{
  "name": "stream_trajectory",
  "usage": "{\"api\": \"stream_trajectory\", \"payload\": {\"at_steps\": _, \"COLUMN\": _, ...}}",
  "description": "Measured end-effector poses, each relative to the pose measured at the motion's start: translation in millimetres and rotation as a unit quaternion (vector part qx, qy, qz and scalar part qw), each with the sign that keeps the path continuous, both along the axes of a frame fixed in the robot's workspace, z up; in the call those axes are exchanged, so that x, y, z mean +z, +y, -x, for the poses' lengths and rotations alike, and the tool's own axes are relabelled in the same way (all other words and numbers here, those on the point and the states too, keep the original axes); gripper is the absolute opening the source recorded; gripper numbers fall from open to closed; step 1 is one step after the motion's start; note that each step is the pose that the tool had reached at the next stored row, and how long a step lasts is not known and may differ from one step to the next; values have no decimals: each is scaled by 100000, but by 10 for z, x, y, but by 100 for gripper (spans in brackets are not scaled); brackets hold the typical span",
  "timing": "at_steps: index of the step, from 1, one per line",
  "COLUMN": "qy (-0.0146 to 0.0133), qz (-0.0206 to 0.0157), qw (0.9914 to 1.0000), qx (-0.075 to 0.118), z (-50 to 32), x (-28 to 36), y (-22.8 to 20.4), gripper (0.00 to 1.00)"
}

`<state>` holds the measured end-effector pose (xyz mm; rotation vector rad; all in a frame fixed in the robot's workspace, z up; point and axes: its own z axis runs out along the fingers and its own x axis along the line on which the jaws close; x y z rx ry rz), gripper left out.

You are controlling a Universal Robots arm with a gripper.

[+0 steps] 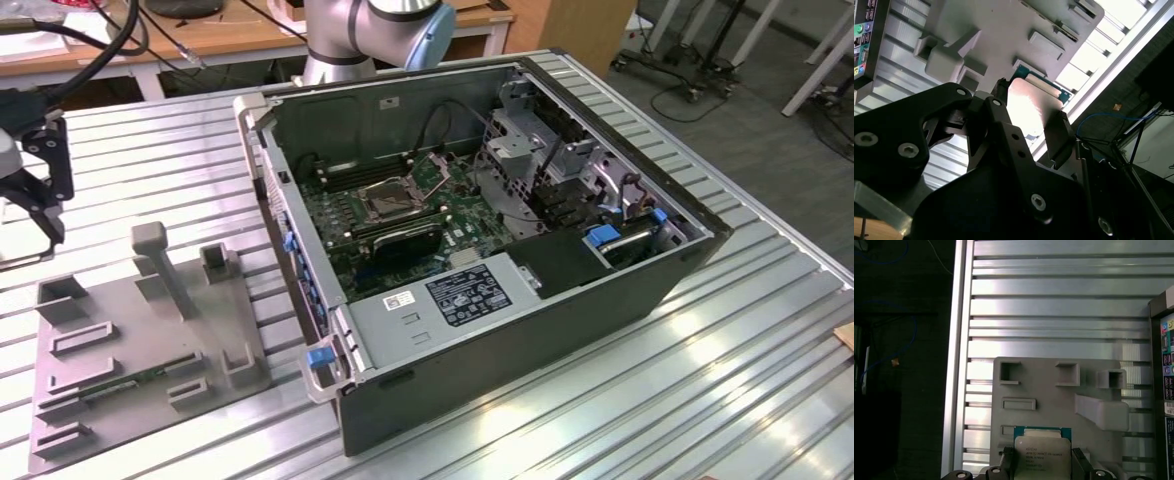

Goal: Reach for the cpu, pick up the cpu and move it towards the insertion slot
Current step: 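Pick up the cpu and move it towards the insertion slot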

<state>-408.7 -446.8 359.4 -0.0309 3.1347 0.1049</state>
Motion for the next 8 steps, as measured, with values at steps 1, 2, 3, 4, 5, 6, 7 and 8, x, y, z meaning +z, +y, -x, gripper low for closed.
{"api": "stream_trajectory", "payload": {"at_steps": 1, "qy": 1, "qz": 2, "qw": 100000, "qx": 1, "z": -2, "x": 0, "y": 0, "gripper": 54}}
{"api": "stream_trajectory", "payload": {"at_steps": 2, "qy": 2, "qz": 1, "qw": 100000, "qx": 1, "z": -5, "x": 0, "y": 0, "gripper": 54}}
{"api": "stream_trajectory", "payload": {"at_steps": 3, "qy": -4, "qz": -1, "qw": 100000, "qx": 1, "z": -7, "x": 0, "y": 0, "gripper": 54}}
{"api": "stream_trajectory", "payload": {"at_steps": 4, "qy": 0, "qz": 0, "qw": 100000, "qx": 1, "z": -9, "x": 0, "y": 0, "gripper": 54}}
{"api": "stream_trajectory", "payload": {"at_steps": 5, "qy": 2, "qz": 2, "qw": 100000, "qx": 0, "z": -11, "x": 0, "y": 0, "gripper": 54}}
{"api": "stream_trajectory", "payload": {"at_steps": 6, "qy": 1, "qz": 1, "qw": 100000, "qx": -1, "z": -13, "x": 0, "y": 0, "gripper": 54}}
{"api": "stream_trajectory", "payload": {"at_steps": 7, "qy": -1, "qz": -1, "qw": 100000, "qx": 2, "z": -15, "x": 0, "y": 0, "gripper": 54}}
{"api": "stream_trajectory", "payload": {"at_steps": 8, "qy": 0, "qz": 0, "qw": 100000, "qx": -2, "z": -17, "x": 0, "y": 0, "gripper": 54}}
